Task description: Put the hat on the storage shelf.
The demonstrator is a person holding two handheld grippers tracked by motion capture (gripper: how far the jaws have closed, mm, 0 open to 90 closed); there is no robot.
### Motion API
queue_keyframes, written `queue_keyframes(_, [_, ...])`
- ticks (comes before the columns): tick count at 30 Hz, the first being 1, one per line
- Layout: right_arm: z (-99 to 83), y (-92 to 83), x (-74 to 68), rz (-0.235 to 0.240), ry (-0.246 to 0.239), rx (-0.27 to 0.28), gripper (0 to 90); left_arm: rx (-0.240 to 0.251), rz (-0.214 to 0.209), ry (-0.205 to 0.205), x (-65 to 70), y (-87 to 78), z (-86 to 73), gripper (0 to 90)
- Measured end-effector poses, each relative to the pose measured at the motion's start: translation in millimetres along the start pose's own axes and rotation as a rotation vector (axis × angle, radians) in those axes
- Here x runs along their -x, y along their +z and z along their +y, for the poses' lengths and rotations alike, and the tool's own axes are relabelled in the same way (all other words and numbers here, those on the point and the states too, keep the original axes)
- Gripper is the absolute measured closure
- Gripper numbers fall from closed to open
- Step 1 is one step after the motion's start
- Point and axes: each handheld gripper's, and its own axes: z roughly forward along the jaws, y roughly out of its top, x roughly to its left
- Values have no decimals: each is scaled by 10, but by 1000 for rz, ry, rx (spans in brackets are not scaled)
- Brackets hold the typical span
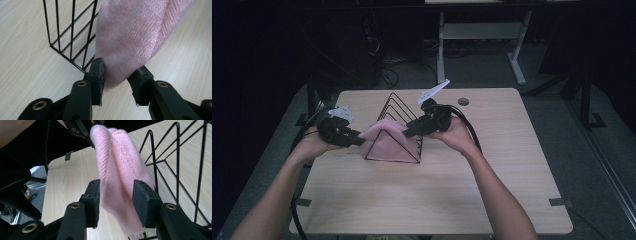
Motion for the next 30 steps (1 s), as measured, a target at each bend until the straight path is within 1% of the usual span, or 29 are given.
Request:
queue_keyframes(3, [-43,-76,3,-21,1,6,520,-1,5,5,21,-17,-6,615])
queue_keyframes(6, [-83,-136,7,-30,20,6,500,2,3,13,31,-48,-15,600])
queue_keyframes(7, [-93,-152,15,-35,16,6,488,10,3,5,39,-52,-22,595])
queue_keyframes(8, [-98,-169,10,-36,33,4,483,8,1,10,32,-61,-30,591])
queue_keyframes(10, [-115,-202,23,-42,24,6,475,8,1,3,31,-63,-53,585])
queue_keyframes(11, [-121,-218,17,-47,36,6,467,7,2,-4,31,-61,-65,579])
queue_keyframes(12, [-130,-233,31,-52,30,5,460,8,1,-10,31,-60,-78,577])
queue_keyframes(14, [-144,-264,41,-54,50,6,442,12,0,-18,27,-58,-100,570])
queue_keyframes(15, [-154,-278,53,-60,45,5,434,11,0,-21,25,-59,-109,565])
queue_keyframes(17, [-173,-313,63,-65,58,4,418,12,-3,-30,22,-53,-122,559])
queue_keyframes(20, [-218,-368,89,-72,70,14,402,5,-6,-31,21,-34,-132,552])
queue_keyframes(25, [-319,-476,133,-94,90,10,389,1,-7,-34,25,-14,-140,537])
queue_keyframes(30, [-401,-573,157,-109,112,13,383,-2,-12,-24,32,-15,-131,537])
